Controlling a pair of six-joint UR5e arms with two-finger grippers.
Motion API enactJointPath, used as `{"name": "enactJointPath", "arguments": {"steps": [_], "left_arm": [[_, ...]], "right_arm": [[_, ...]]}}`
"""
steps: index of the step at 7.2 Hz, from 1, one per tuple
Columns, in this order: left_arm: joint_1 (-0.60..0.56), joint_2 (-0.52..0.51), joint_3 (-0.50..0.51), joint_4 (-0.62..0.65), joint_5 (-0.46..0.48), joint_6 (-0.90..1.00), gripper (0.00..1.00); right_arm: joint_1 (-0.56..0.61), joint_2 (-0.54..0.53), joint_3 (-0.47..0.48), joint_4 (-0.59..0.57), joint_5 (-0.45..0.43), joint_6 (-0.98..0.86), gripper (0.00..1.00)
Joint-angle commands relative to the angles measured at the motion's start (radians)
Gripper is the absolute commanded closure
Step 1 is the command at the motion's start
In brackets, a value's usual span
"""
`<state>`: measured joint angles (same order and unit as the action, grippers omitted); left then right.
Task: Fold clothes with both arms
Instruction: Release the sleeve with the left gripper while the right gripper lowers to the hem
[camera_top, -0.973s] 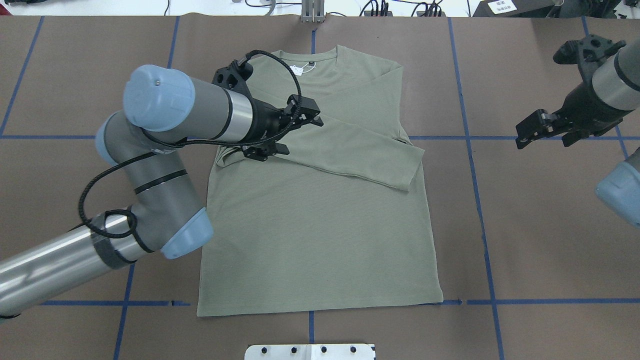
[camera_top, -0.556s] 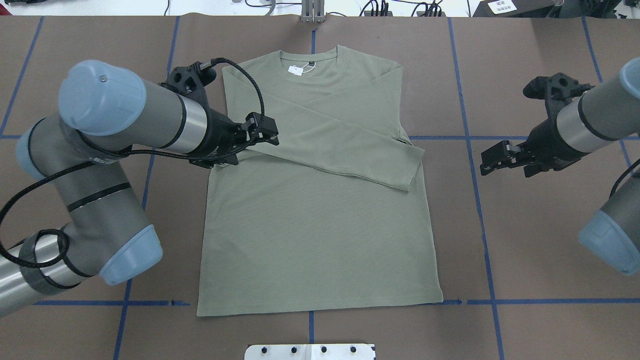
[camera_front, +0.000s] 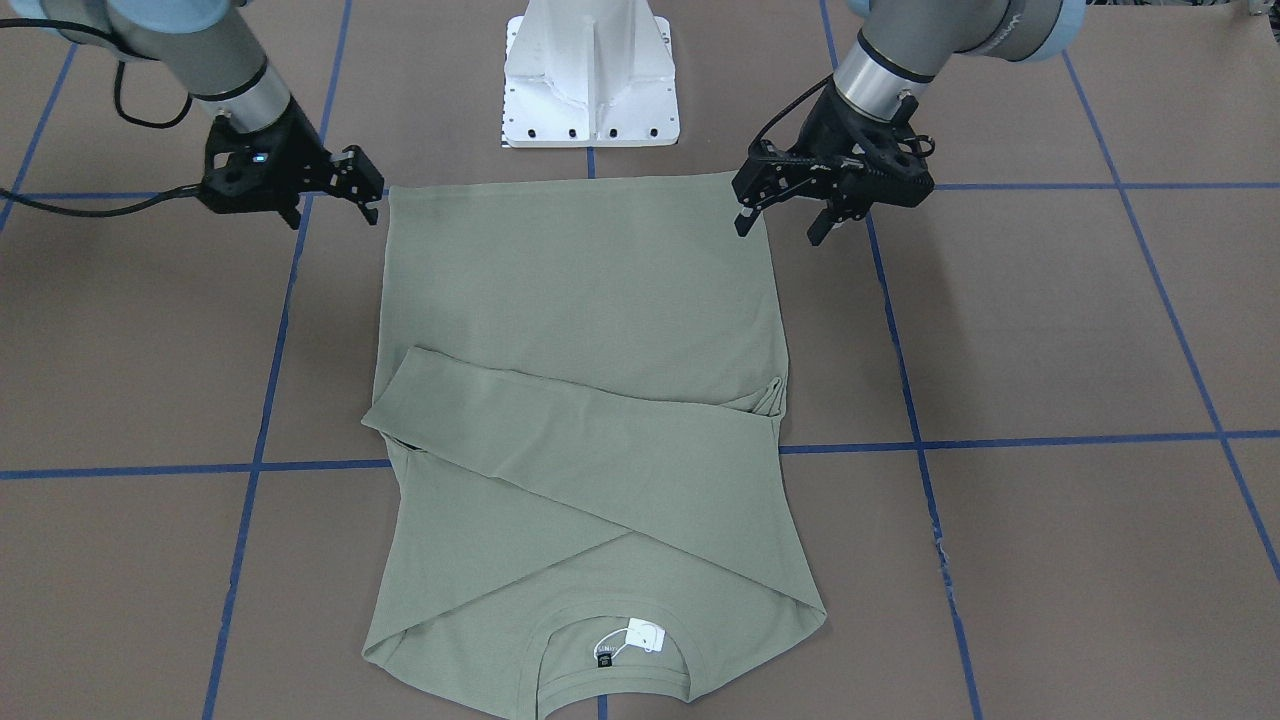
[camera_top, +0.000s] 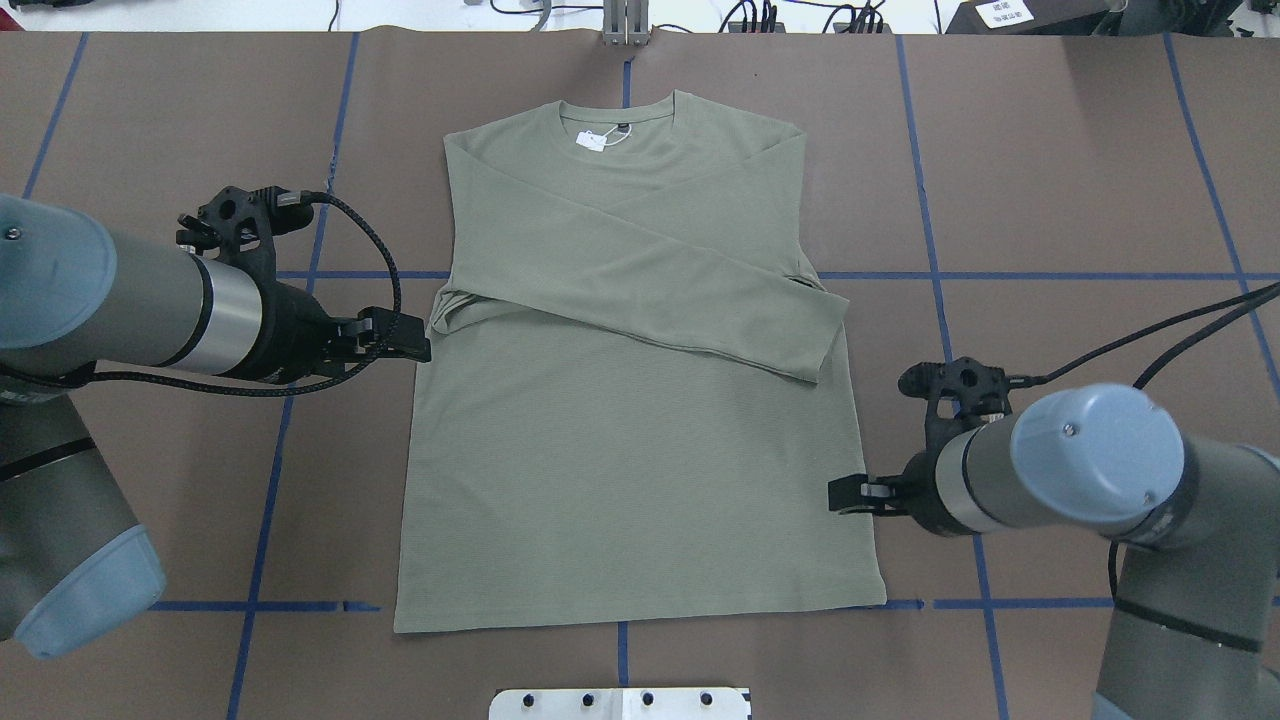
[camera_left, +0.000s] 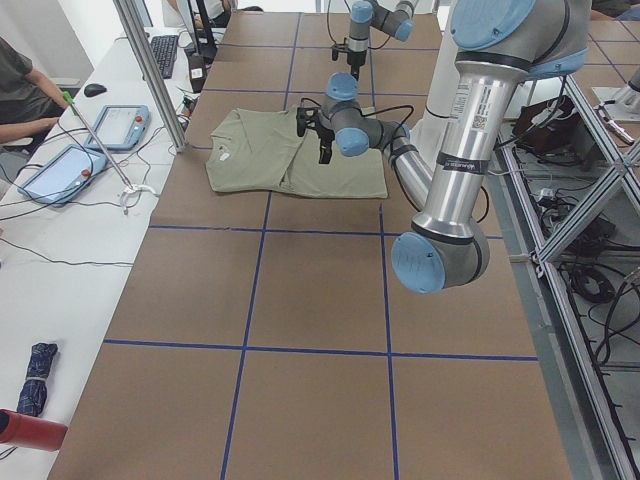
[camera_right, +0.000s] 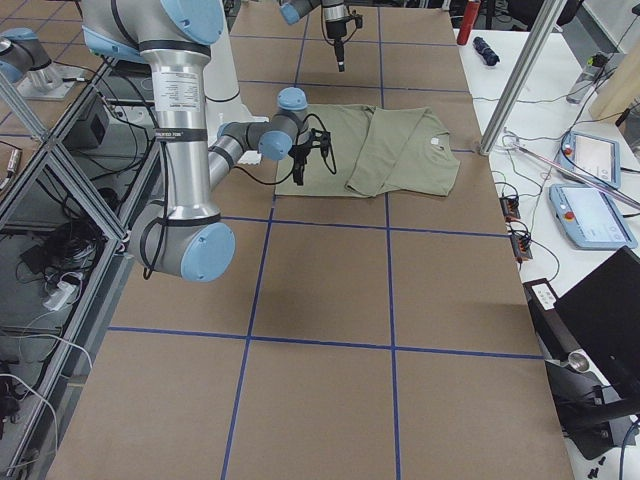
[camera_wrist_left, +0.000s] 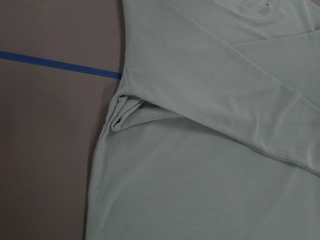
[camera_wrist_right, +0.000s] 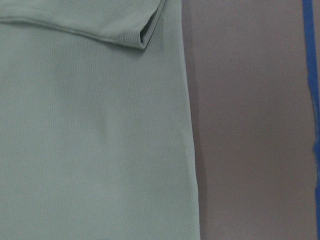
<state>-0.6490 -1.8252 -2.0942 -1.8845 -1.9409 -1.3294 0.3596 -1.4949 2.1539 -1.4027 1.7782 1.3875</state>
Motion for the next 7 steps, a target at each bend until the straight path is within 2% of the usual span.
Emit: {"name": "enactJointPath", "arguments": {"steps": [1, 4, 6, 7], "left_arm": [[0.006, 0.007, -0.009, -0.001, 0.007, -0.007, 0.00], [0.009, 0.006, -0.009, -0.001, 0.010, -0.007, 0.00], [0.009, 0.001, -0.010, -0.002, 0.010, -0.007, 0.00], [0.009, 0.000, -0.012, -0.002, 0.010, -0.007, 0.00]], "right_arm": [[-0.138, -0.021, -0.015, 0.007, -0.120, 0.088, 0.00], [-0.142, -0.007, -0.081, 0.007, -0.112, 0.087, 0.00], [-0.142, -0.005, -0.089, 0.007, -0.085, 0.085, 0.01], [-0.142, -0.005, -0.088, 0.007, -0.062, 0.087, 0.07]]}}
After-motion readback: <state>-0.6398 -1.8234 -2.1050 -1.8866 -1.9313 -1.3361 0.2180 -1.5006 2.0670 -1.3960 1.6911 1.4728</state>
